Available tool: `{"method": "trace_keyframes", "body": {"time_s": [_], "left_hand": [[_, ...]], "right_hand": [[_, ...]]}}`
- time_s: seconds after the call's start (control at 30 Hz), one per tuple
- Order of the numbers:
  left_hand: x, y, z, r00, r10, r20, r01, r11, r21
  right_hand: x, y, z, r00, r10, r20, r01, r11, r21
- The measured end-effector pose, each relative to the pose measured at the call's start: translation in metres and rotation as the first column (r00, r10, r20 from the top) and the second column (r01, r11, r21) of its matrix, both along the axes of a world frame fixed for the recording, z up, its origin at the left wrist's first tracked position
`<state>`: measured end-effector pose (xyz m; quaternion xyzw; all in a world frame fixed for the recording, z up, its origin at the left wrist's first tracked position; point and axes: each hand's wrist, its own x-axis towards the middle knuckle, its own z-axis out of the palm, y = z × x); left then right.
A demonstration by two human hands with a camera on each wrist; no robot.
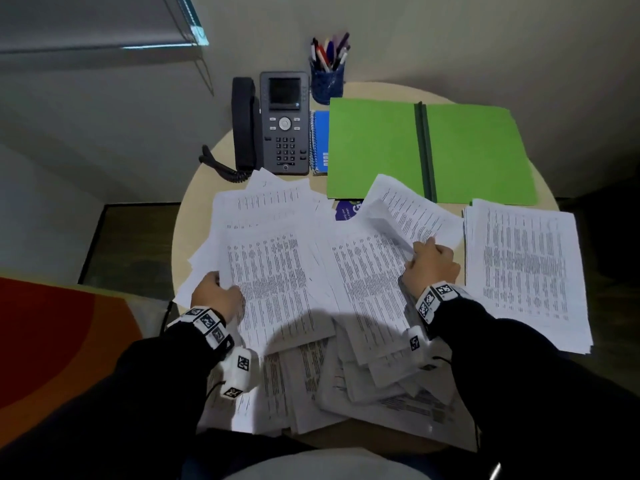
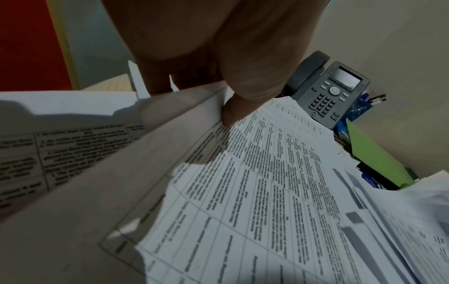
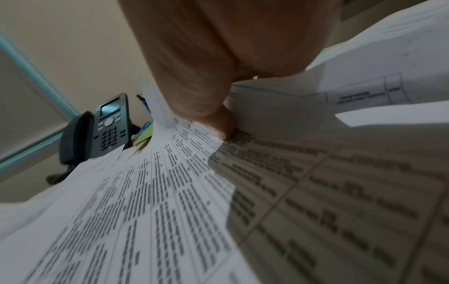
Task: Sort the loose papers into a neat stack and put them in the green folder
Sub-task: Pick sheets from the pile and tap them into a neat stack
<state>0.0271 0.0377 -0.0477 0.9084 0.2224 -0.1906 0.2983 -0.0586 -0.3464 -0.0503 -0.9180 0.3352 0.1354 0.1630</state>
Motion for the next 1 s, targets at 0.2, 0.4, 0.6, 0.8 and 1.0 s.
{"method": "trace_keyframes", "body": {"time_s": [0.2,0.4,0.6,0.8,1.0], "left_hand": [[0.002,-0.002,-0.001,0.994,-0.103,-0.026,0.104,0.994,0.031],[0.004,-0.013,0.0,0.978,-0.184,-0.099,0.197,0.969,0.149],[0.003,-0.017,0.008,0.981,-0.164,-0.101,0.169,0.985,0.045],[0.004,-0.011,0.01,0.992,-0.109,-0.06,0.107,0.994,-0.029],[0.007,0.007,0.024,0.973,-0.013,-0.23,-0.037,0.977,-0.211]], "right_hand": [[-0.015,0.01,-0.007,0.98,0.061,0.19,-0.059,0.998,-0.018],[-0.019,0.019,-0.007,0.971,0.057,0.231,-0.044,0.997,-0.06],[-0.022,0.026,-0.005,0.948,0.039,0.315,-0.027,0.999,-0.041],[-0.023,0.02,-0.003,0.976,-0.104,0.19,0.113,0.993,-0.04],[-0.014,-0.005,-0.003,0.954,-0.299,0.029,0.294,0.948,0.119]]}}
